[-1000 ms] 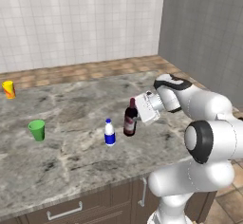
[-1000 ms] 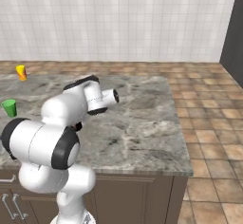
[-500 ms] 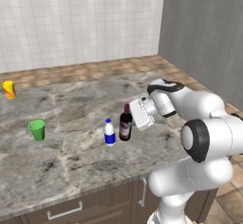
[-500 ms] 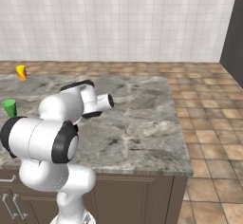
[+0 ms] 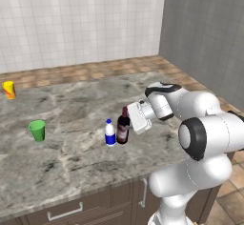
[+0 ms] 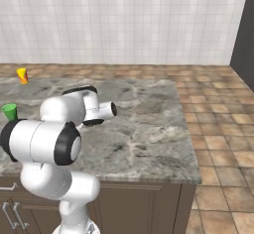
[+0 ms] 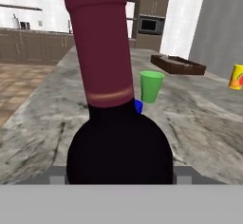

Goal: Place the drinks on the dining counter in a tight cluster.

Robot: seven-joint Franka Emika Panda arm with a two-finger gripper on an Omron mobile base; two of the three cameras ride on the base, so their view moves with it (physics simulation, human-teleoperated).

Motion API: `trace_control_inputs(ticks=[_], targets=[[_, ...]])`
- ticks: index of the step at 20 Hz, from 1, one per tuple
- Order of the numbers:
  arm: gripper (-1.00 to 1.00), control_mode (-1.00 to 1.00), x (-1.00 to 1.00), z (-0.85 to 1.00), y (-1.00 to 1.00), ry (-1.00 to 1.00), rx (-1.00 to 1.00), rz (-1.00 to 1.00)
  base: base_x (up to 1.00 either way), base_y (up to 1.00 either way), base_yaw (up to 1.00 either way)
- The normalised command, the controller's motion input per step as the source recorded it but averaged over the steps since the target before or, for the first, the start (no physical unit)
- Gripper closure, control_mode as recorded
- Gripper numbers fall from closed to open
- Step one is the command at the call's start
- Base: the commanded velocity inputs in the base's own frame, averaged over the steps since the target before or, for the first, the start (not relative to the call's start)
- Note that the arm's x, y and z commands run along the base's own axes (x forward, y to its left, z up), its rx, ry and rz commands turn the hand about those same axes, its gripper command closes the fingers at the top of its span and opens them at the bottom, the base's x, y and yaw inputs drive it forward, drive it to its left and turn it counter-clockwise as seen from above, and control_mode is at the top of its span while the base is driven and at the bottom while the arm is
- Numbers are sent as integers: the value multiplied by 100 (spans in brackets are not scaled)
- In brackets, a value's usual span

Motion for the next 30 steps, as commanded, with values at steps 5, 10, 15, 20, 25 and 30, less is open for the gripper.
trace_control_inputs(ticks=[5,10,15,20,25,30], targets=[[100,-100,25,0,0,0,0,-4,0,0,0],[100,-100,17,0,0,0,0,-2,0,0,0],[100,-100,0,-9,0,0,0,0,0,0,0],[100,-100,0,-24,0,0,0,0,0,0,0],[100,-100,0,-31,0,0,0,-1,0,0,0],[100,-100,0,-6,0,0,0,0,0,0,0]])
